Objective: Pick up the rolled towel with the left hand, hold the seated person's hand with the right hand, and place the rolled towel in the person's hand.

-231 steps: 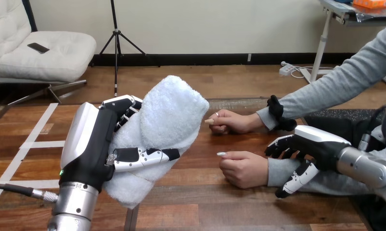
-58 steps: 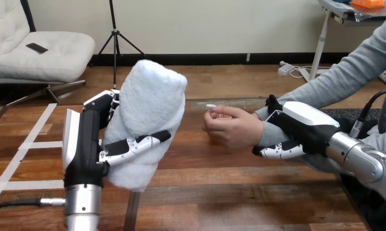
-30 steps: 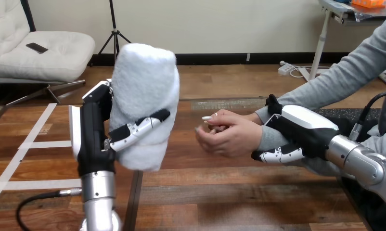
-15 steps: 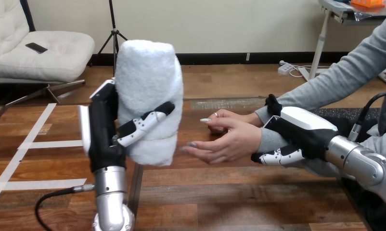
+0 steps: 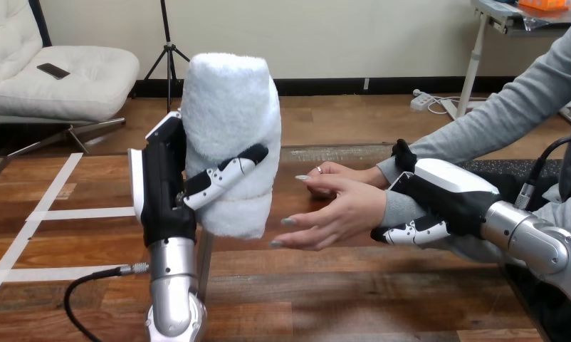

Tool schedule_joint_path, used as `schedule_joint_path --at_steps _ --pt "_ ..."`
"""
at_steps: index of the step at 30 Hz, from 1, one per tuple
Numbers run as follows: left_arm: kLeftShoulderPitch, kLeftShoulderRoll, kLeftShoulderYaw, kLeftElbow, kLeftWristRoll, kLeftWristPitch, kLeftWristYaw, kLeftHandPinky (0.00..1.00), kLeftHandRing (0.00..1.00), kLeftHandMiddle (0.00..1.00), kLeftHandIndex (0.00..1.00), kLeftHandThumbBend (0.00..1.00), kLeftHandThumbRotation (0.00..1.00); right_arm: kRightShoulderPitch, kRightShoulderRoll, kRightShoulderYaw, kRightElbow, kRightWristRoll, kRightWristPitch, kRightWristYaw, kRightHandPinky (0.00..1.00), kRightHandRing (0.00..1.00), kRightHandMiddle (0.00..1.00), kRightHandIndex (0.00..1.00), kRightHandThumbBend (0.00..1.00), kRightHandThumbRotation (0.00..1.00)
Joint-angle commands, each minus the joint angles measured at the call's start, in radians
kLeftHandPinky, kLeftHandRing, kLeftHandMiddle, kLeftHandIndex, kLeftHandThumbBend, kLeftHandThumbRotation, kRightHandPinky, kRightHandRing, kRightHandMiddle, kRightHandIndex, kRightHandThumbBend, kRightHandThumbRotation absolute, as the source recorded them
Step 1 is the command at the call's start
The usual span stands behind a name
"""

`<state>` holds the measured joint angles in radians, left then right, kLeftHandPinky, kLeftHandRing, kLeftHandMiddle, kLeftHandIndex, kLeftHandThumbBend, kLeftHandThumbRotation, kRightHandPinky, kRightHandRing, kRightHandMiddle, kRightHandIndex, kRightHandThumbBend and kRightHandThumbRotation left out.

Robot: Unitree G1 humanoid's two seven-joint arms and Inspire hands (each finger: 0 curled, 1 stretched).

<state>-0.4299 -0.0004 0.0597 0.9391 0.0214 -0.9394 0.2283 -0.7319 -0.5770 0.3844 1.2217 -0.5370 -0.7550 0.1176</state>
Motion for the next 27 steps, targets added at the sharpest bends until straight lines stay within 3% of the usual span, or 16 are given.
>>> schedule_joint_path --at_steps 1,13,27 --pt "-0.166 -0.008 0.029 0.030 -0.035 -0.046 -0.035 0.36 0.39 0.41 0.41 0.61 0.00 -0.005 0.022 -0.045 -0.045 0.056 -0.032 -0.003 0.17 0.21 0.27 0.27 0.47 0.42" --pt "-0.226 -0.032 0.070 0.105 -0.141 -0.020 -0.150 0.34 0.38 0.41 0.41 0.62 0.00 0.001 0.020 -0.046 -0.058 0.061 -0.038 0.004 0.17 0.21 0.27 0.28 0.47 0.43" --pt "-0.272 -0.036 0.102 0.175 -0.170 -0.009 -0.222 0.33 0.38 0.42 0.42 0.61 0.00 0.011 0.018 -0.052 -0.081 0.080 -0.044 0.020 0.16 0.20 0.26 0.26 0.48 0.45"
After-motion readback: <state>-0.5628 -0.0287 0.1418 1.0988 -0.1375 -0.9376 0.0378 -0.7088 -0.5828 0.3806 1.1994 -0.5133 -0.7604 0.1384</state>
